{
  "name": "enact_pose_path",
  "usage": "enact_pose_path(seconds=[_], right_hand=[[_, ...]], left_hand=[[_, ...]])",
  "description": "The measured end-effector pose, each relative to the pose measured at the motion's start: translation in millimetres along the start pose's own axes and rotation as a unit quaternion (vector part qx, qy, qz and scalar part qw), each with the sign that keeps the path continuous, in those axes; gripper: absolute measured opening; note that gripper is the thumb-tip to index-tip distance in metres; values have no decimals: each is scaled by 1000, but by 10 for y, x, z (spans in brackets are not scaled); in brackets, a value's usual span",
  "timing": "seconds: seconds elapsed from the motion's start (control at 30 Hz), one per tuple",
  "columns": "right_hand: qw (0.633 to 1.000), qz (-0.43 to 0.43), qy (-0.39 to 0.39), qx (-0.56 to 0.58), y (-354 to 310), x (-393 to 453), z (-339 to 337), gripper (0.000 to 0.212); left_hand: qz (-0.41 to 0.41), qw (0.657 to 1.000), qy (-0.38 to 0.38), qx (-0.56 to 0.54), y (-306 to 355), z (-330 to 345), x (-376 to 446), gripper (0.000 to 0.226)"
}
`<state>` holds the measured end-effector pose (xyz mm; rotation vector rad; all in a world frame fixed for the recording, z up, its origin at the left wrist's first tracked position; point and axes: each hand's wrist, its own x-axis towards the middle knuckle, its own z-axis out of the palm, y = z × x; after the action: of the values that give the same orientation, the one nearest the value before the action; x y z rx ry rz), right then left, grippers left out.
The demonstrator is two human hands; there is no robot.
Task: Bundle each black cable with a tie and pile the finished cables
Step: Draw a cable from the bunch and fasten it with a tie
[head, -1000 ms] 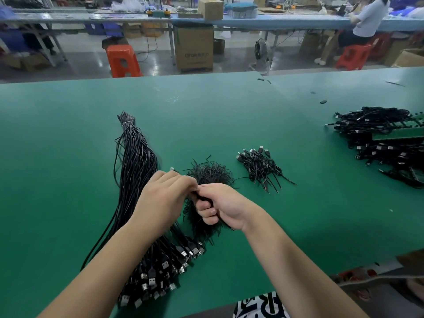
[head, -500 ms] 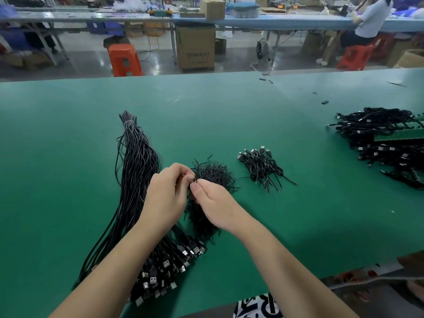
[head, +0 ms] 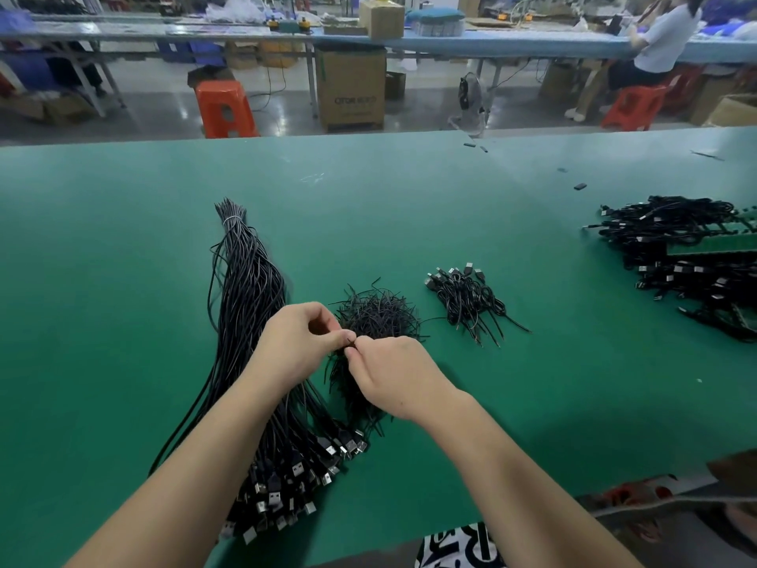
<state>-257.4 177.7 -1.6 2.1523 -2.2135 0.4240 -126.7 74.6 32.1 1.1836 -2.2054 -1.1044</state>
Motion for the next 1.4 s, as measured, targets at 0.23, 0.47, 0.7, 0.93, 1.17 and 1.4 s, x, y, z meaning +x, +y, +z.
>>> enact_pose_path(seconds=[0.23, 0.47, 0.7, 0.93, 1.17, 1.4], right_hand=[[999, 6, 25, -39, -1, 33, 12, 31], [992, -17, 56, -116, -25, 18, -60, 36], [992, -27, 36, -122, 57, 2, 42, 30], [995, -24, -9, -97, 59, -11, 59, 27], [992, 16, -18, -126, 51, 25, 78, 26], [748, 208, -134, 616, 305, 30, -282, 60]], left_hand=[[18, 997, -52, 46, 127, -54, -56, 34], [36, 986, -89, 136, 154, -77, -26, 12], [33, 986, -93, 130, 102, -51, 14, 16], [21, 988, -90, 122, 36, -5, -2, 16], [135, 928, -16, 348, 146, 82, -54, 12], [63, 963, 30, 261, -7, -90, -1, 10]])
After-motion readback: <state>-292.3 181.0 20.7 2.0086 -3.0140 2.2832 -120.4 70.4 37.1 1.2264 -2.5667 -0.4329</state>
